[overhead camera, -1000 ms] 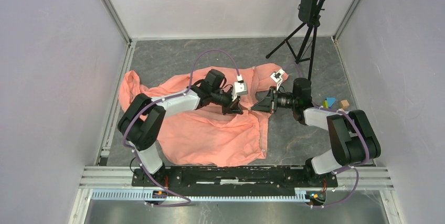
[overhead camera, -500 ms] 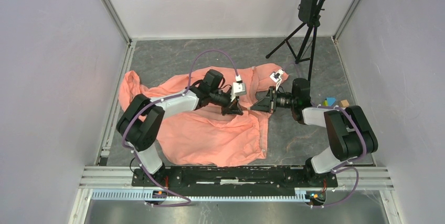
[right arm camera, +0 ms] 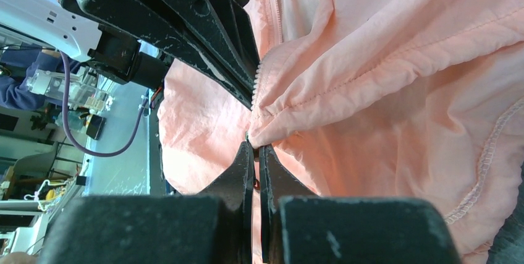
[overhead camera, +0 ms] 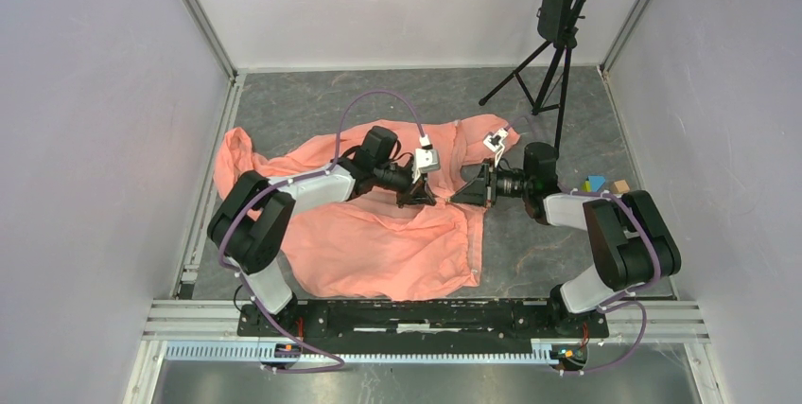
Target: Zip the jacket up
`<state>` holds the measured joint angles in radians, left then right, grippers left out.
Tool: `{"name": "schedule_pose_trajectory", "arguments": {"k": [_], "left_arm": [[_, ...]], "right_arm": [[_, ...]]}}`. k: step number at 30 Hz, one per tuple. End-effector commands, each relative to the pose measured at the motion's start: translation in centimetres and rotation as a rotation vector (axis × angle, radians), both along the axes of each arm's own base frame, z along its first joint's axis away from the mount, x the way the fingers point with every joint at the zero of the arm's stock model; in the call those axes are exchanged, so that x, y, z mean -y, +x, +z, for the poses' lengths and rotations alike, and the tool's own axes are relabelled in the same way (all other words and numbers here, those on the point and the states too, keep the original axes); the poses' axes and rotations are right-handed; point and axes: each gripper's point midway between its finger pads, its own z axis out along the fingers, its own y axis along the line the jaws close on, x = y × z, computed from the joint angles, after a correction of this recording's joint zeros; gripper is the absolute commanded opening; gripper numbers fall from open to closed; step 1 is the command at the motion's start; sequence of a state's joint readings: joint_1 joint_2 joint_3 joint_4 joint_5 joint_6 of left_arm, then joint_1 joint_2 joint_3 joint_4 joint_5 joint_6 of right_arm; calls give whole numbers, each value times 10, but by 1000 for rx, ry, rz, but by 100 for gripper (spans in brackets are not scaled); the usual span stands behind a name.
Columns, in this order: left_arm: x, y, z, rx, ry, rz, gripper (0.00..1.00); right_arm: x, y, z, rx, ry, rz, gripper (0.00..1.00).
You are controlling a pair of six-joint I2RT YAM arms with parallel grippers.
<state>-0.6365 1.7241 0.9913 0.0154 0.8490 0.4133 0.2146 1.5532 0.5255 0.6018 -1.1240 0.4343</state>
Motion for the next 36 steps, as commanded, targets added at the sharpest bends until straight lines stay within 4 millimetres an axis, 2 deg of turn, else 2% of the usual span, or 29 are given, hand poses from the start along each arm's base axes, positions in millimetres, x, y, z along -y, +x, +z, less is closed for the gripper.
{"name": "schedule_pose_trajectory", "arguments": {"k": [1, 22, 36], "left_arm": [[5, 5, 28, 79, -78, -22, 2], [7, -1, 29, 70, -83, -56, 2], [7, -1, 29, 68, -83, -55, 2]], "right_arm": [[-2, -2, 10, 69, 5, 25, 0], [-2, 5, 19, 88, 33, -1, 0], [2, 5, 17, 76, 45, -16, 0]]}}
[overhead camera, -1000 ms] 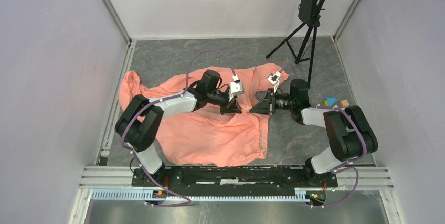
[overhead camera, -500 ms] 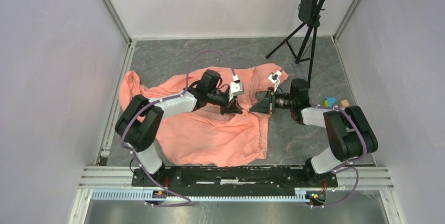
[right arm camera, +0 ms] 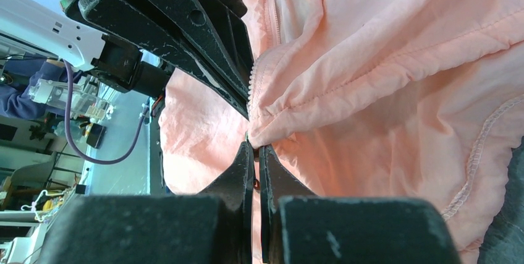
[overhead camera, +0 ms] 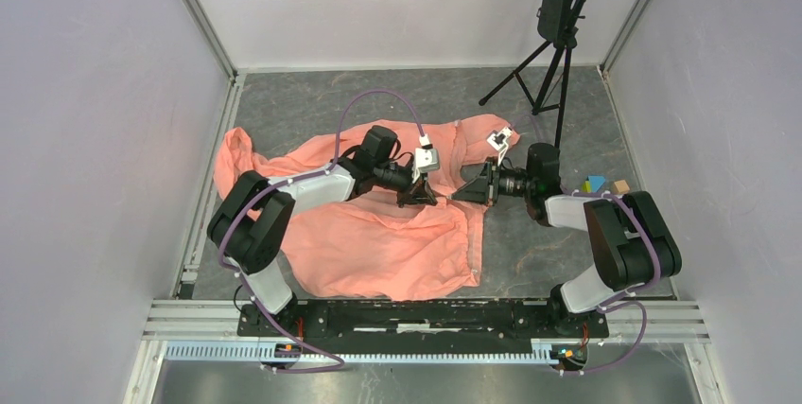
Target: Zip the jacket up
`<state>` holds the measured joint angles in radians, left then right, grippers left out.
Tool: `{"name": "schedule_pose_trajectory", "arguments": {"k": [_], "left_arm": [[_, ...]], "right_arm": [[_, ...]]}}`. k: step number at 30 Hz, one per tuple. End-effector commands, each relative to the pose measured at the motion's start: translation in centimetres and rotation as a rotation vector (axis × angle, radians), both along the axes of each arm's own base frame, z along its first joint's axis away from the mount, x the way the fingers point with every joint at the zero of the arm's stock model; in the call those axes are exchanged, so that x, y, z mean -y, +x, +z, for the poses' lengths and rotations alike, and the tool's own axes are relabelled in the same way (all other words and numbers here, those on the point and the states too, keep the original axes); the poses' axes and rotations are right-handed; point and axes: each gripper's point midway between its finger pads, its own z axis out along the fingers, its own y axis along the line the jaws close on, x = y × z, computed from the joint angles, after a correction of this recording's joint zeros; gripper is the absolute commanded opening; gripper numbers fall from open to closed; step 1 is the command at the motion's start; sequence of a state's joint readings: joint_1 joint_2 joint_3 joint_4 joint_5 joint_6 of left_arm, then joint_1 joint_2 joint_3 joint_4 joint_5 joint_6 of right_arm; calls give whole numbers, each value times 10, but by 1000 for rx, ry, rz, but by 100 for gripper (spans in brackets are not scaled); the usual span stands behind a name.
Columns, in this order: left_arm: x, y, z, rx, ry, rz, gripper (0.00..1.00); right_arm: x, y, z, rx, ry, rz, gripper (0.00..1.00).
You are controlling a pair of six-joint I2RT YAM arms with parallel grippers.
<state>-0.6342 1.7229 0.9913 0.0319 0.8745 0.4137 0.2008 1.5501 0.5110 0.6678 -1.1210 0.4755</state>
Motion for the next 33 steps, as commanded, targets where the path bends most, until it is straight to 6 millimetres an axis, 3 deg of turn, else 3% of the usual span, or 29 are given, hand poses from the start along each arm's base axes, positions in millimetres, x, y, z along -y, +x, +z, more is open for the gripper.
{"name": "schedule_pose_trajectory", "arguments": {"k": [1, 9, 33], "left_arm": [[5, -1, 25, 64, -61, -39, 2], [5, -1, 25, 60, -59, -40, 2], [5, -3, 26, 62, -64, -47, 2]], "right_arm": [[-1, 0, 13, 62, 28, 10, 0], [-6, -5, 19, 80, 49, 33, 0], [-4, 4, 9, 62, 16, 11, 0]]}}
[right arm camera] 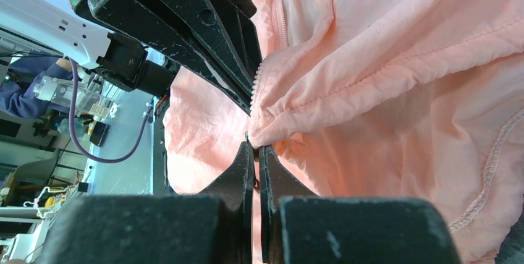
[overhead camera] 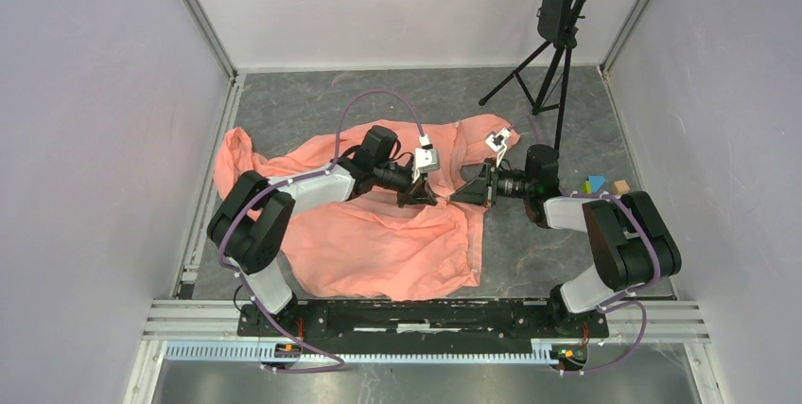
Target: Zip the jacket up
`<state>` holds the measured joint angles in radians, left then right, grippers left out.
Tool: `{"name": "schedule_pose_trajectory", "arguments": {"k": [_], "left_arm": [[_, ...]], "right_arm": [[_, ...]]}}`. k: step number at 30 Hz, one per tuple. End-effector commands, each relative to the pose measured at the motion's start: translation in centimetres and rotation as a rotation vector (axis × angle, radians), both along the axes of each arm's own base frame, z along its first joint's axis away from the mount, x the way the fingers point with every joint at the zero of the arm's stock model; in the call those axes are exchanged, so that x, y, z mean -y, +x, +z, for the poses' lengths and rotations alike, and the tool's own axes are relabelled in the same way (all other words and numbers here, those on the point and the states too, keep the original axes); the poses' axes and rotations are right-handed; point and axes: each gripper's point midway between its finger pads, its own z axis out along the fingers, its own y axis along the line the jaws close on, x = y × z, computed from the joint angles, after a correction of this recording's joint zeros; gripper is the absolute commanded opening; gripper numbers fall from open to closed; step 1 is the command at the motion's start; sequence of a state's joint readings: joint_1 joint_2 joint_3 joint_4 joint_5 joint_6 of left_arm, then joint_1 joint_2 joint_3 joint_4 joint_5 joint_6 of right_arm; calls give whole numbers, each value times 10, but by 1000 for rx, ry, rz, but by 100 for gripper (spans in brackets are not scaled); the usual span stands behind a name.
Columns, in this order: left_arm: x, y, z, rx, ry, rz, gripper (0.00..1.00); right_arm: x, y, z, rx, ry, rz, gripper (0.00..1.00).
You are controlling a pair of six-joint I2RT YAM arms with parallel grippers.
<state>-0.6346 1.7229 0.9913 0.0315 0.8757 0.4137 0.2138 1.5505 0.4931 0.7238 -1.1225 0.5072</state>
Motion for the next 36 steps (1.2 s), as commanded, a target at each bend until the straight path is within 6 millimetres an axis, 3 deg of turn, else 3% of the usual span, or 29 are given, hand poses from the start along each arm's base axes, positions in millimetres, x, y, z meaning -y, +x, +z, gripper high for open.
{"name": "schedule_pose_trajectory", "arguments": {"k": [1, 18, 24, 30, 36], "left_arm": [[4, -2, 26, 64, -65, -47, 2], [5, -5, 27, 61, -70, -59, 2], [5, -5, 28, 62, -71, -59, 2], [5, -5, 28, 64, -71, -58, 2], [5, -4, 27, 61, -69, -56, 2]], "right_arm": [[0, 8, 7, 53, 1, 0, 0], [3, 10, 13, 55, 36, -22, 0], [1, 3, 13, 56, 38, 1, 0], [4, 1, 0, 44, -14, 0, 0], [2, -4, 6, 58, 2, 15, 0]]}}
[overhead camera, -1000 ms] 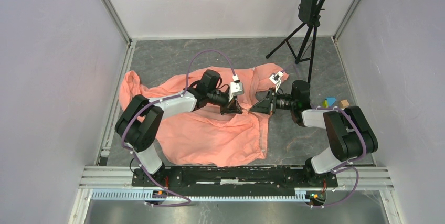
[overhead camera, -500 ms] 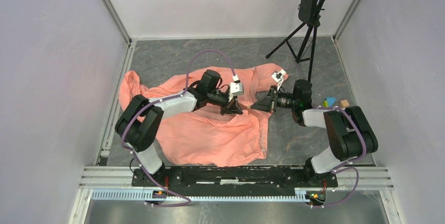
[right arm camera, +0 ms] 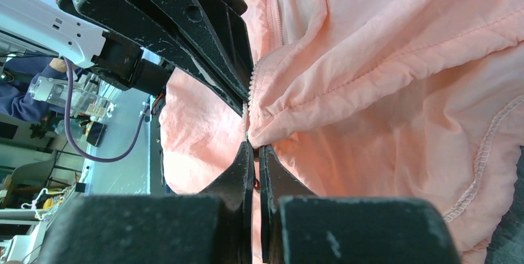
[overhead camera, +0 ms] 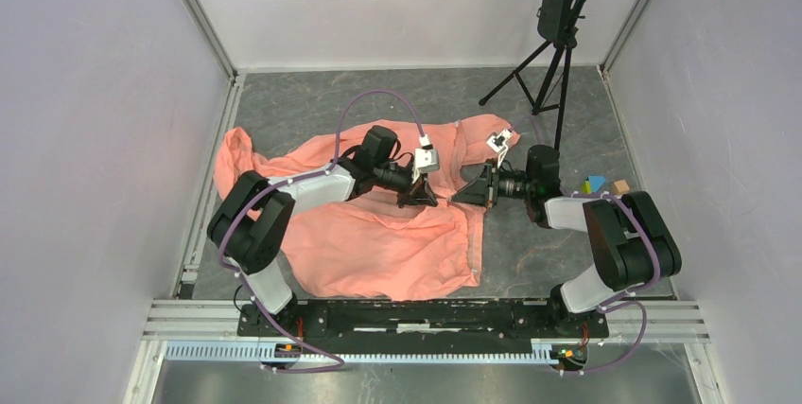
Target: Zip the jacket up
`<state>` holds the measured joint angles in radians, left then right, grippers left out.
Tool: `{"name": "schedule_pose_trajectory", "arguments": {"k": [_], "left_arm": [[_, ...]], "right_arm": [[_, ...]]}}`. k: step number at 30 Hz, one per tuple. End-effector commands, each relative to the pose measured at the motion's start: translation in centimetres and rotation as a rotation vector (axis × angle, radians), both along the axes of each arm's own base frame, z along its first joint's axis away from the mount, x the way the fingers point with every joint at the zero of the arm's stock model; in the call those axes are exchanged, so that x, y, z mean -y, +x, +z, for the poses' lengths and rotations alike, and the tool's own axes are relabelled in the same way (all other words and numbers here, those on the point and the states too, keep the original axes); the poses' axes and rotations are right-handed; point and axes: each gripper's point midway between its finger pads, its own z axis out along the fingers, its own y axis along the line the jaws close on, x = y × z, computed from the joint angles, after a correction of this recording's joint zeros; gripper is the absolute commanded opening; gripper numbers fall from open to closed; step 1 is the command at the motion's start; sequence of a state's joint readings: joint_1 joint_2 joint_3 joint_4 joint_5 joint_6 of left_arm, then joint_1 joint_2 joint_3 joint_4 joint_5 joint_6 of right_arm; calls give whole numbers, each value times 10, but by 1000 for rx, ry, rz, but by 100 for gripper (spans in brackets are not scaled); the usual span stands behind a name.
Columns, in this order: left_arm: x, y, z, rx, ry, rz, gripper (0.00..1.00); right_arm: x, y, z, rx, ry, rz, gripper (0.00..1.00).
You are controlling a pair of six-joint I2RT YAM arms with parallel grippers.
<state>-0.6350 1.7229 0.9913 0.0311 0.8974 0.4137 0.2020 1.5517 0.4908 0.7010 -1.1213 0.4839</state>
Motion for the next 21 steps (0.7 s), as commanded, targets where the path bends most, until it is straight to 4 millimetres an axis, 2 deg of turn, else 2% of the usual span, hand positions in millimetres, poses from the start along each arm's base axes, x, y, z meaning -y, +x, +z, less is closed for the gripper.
{"name": "schedule_pose_trajectory", "arguments": {"k": [1, 13, 21], "left_arm": [[4, -1, 25, 69, -58, -38, 2], [4, -1, 25, 65, -56, -37, 2], [4, -1, 25, 68, -56, -39, 2]], "right_arm": [[-2, -5, 13, 68, 25, 27, 0], [-3, -10, 30, 119, 61, 34, 0], [-3, -7, 19, 81, 47, 26, 0]]}}
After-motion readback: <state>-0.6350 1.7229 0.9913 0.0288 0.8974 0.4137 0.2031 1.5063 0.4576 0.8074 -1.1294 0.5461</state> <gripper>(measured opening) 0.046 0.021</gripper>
